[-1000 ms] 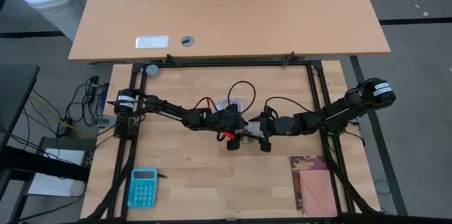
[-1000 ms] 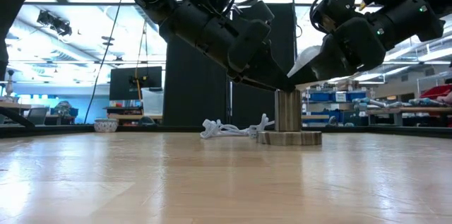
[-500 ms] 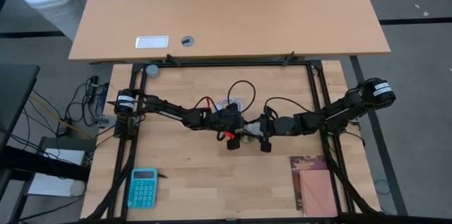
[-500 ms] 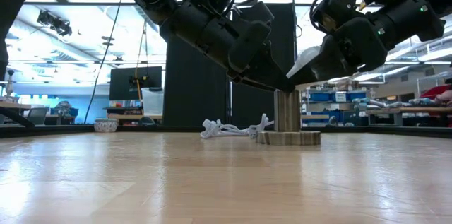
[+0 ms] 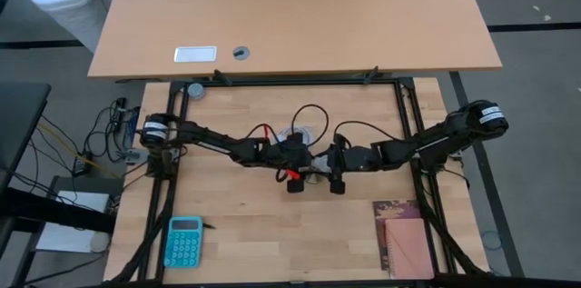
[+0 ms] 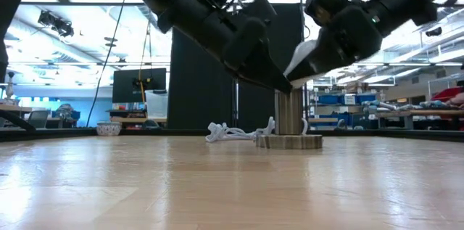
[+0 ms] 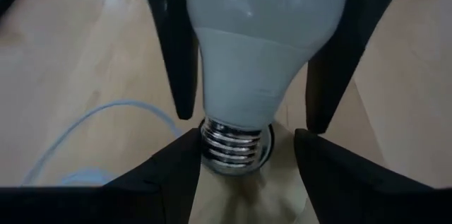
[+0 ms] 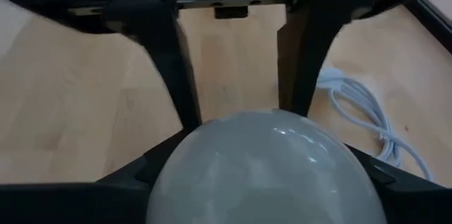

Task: Screw lightbulb
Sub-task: Insert the white lightbulb into the lamp socket

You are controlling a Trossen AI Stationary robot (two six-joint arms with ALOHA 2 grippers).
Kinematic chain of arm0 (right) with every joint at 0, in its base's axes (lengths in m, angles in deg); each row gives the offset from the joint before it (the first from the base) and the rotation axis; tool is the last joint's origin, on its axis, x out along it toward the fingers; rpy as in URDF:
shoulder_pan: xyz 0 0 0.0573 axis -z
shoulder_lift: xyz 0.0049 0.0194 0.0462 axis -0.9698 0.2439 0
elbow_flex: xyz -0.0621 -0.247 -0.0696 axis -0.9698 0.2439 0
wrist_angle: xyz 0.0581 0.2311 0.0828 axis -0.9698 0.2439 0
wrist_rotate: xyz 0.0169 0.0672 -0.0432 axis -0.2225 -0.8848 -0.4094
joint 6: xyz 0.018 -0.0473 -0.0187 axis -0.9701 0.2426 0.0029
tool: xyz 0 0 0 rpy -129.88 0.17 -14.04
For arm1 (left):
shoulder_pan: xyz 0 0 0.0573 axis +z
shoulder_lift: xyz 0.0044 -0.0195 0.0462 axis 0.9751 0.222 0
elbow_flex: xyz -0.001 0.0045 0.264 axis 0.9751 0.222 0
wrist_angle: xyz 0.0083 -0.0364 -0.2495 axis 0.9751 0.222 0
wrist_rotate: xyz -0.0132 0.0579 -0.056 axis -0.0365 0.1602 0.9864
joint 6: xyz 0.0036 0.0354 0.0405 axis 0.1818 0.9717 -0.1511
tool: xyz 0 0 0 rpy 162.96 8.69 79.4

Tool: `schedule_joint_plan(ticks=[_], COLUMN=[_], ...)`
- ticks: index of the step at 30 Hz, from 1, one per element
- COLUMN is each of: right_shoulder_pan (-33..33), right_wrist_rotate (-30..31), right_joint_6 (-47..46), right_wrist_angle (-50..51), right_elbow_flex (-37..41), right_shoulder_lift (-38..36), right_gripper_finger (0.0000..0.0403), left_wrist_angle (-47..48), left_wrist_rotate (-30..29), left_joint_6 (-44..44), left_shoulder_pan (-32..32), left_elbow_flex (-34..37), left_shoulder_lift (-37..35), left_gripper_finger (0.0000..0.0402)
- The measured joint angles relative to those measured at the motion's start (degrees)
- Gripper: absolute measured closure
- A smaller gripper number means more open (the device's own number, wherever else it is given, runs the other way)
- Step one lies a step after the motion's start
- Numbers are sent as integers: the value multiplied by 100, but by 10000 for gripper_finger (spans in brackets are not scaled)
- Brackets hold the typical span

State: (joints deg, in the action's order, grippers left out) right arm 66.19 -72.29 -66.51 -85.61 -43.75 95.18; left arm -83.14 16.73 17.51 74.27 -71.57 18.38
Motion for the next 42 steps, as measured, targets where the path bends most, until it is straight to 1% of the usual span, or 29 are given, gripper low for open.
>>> schedule_joint_plan(ticks=[5, 8, 12, 15, 18, 21, 23, 25, 29, 33, 37, 42], right_shoulder_pan=[101, 155, 218, 238, 277, 334, 387, 465, 604, 654, 668, 763], right_wrist_rotate=[-265, -382, -415, -551, -715, -849, -906, -1038, -1351, -1627, -1635, -1897], right_joint_6=[-60, -138, -206, -274, -400, -489, -538, -544, -544, -543, -462, -413], right_wrist_angle=[468, 881, 1419, 1768, 2015, 2332, 2563, 2821, 3312, 3829, 4405, 4451], right_elbow_flex=[-303, -440, -644, -788, -935, -1076, -1250, -1465, -1933, -2420, -2784, -2840], right_shoulder_lift=[-103, -249, -505, -612, -658, -595, -520, -408, -116, 239, 566, 799], right_gripper_finger=[154, 154, 154, 154, 154, 154, 154, 154, 154, 154, 154, 153], left_wrist_angle=[376, 344, 365, -280, -1195, -2409, -2859, -3051, -3125, -3134, -3157, -3157], left_wrist_rotate=[-306, -471, -512, -696, -889, -888, -870, -719, -330, -303, -325, -335], left_joint_6=[169, 324, 422, 371, 196, -211, -465, -705, -935, -939, -942, -914], left_shoulder_pan=[-61, -160, -283, -336, -369, -353, -314, -266, -211, -213, -208, -209], left_elbow_flex=[6, -2, 53, 487, 1202, 1875, 2187, 2337, 2241, 2023, 1839, 1633], left_shoulder_lift=[-452, -648, -653, -653, -700, -720, -678, -625, -396, -67, 214, 506], left_gripper_finger=[170, 170, 170, 170, 170, 170, 170, 170, 170, 170, 170, 170])
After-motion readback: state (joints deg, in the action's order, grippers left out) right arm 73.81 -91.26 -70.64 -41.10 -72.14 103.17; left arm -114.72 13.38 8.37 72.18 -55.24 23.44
